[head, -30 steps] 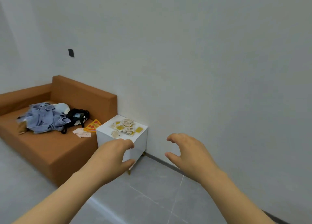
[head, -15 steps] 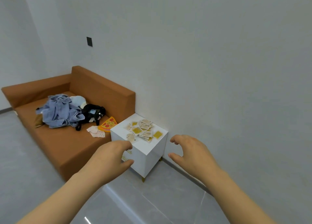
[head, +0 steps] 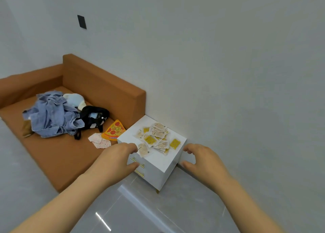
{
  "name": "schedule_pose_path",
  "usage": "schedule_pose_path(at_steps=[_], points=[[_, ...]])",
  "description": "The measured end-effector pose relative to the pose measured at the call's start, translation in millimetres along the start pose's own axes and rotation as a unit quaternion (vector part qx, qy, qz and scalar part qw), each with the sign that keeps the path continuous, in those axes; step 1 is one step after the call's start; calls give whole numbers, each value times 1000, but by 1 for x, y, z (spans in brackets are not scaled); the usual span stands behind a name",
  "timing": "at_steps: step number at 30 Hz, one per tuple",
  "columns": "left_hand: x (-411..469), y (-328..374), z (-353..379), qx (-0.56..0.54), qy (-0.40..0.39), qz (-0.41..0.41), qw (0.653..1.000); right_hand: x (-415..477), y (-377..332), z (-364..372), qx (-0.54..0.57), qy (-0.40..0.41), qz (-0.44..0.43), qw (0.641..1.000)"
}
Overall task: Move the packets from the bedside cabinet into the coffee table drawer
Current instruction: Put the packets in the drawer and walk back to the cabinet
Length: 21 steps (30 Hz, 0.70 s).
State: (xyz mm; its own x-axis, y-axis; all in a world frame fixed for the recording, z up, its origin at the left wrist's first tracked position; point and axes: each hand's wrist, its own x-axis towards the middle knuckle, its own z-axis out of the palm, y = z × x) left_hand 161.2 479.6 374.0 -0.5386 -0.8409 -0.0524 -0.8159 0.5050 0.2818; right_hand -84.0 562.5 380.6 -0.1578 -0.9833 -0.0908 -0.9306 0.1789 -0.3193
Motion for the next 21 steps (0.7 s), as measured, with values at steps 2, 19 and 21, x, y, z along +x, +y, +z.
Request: schedule_pose_path(at_steps=[2, 19, 21], points=[[30, -14, 1, -1, -2, 0, 1000, 31, 5, 4, 2, -2, 7, 1000], [295, -97, 23, 15, -77, -33, 996, 282, 69, 43, 40, -99, 79, 991], [319, -105, 29, 11, -88, -31, 996, 300, 73, 48, 42, -105, 89, 990]])
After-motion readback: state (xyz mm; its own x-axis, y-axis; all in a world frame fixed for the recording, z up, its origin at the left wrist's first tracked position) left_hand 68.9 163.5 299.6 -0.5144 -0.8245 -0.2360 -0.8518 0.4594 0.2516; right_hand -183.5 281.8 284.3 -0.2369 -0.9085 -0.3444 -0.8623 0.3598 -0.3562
